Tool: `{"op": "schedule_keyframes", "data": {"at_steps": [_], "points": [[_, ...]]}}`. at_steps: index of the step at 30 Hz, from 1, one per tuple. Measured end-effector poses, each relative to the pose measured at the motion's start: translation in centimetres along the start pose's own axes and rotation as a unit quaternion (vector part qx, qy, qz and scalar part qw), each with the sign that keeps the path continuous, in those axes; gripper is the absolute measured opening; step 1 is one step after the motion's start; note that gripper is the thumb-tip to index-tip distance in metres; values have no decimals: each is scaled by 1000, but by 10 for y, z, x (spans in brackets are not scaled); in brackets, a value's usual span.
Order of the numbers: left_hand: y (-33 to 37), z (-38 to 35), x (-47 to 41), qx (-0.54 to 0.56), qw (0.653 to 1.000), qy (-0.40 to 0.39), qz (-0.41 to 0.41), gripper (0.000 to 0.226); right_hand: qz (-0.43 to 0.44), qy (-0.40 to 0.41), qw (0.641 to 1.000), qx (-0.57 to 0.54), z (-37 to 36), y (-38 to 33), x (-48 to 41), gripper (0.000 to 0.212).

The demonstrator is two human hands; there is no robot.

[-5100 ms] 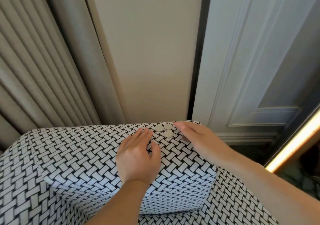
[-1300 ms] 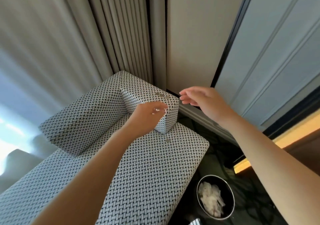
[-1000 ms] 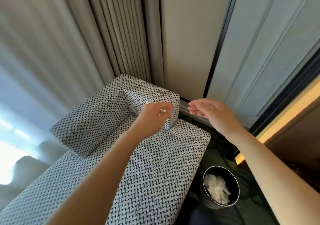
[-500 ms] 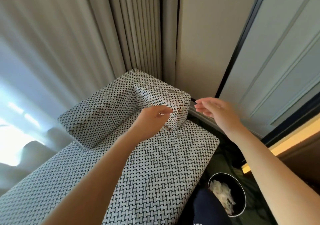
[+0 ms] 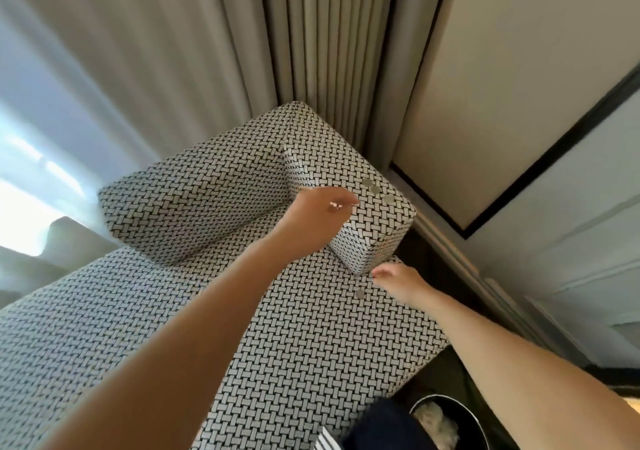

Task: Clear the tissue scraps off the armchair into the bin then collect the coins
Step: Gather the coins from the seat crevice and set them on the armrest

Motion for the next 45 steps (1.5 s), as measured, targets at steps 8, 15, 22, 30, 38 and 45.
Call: {"op": "schedule_keyframes", "data": {"at_steps": [8, 15, 22, 30, 38, 45], "points": [[-4, -28, -90, 48, 999, -9, 21, 31, -33, -189, 966, 173, -15, 68, -80, 69], [-61, -57, -123, 9, 1000, -12, 17, 30, -39, -172, 965, 197, -77, 107, -155, 66], [-119, -100, -113, 20, 998, -55, 31, 28, -16, 17, 967, 254, -133, 123, -177, 74], [-127, -117, -117, 54, 995, -71, 52, 26, 24, 101, 959, 264, -142, 129, -154, 51], [-126, -111, -125, 79, 992, -47, 83, 24, -14, 160, 985, -71, -115, 153, -115, 21], [-95, -97, -161, 133, 984, 8, 121, 28, 195, 368, 881, -225, 72, 71, -92, 15]]}}
Point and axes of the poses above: each hand's wrist, its own x-axis away from the middle knuckle, its own z-axis out of the back of the hand, y = z × x, the point moved 4 cm from there along -x, towards the middle knuckle, and after that the axes turned 6 degrees about -y, right-handed, at the moved point
